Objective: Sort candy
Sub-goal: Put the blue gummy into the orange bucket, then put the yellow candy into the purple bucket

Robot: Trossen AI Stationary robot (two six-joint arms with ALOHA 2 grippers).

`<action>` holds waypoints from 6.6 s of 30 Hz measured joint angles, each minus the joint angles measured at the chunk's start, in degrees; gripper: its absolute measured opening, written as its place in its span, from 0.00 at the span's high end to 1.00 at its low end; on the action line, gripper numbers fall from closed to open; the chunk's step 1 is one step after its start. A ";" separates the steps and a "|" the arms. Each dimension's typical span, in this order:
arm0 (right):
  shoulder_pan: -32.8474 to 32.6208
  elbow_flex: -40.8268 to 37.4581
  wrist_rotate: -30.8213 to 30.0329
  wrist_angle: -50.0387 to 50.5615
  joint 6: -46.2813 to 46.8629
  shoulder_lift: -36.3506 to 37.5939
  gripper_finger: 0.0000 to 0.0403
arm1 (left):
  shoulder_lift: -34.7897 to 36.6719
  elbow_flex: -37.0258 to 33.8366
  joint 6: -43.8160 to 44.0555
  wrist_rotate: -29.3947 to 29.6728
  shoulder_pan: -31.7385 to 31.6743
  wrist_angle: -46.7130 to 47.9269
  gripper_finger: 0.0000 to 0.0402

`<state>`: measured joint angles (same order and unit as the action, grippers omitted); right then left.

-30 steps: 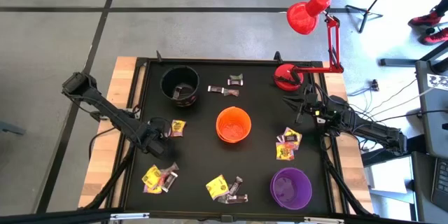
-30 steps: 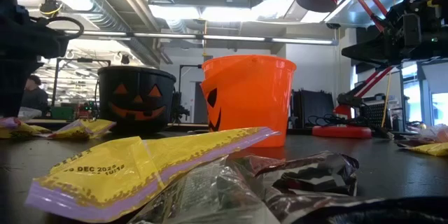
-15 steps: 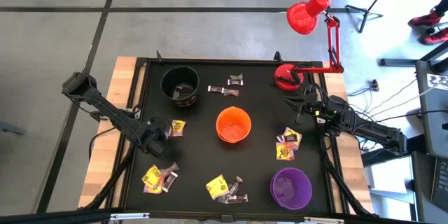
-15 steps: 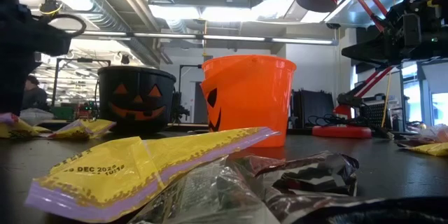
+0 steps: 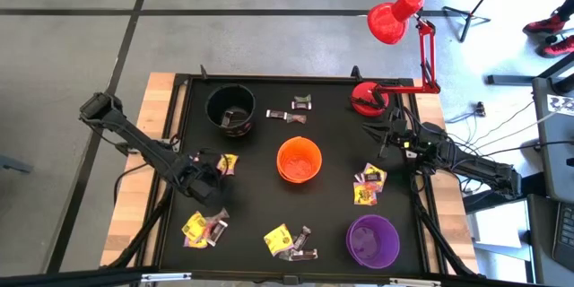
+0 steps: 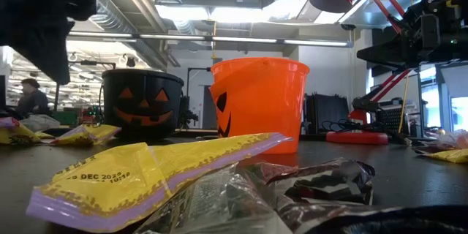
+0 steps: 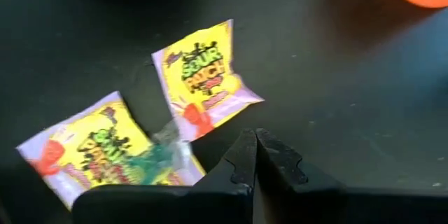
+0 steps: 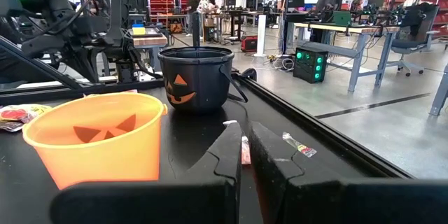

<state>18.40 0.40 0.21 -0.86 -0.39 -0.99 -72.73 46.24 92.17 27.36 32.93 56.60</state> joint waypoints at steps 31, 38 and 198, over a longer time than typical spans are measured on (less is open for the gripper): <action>0.00 0.00 0.00 0.00 0.00 0.00 0.93 | -0.02 -12.21 -1.73 -8.95 -7.59 -5.27 0.53; 0.01 0.00 0.00 0.00 0.00 0.01 0.93 | -0.02 -12.41 -1.31 -7.33 -8.07 -7.33 0.77; 0.02 -0.02 3.32 -1.51 -7.38 0.01 0.93 | -16.13 -5.75 -10.36 -5.04 -15.59 -16.88 0.61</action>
<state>18.41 0.38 3.53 -2.38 -7.77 -0.99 -88.86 40.49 81.82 22.32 17.34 39.72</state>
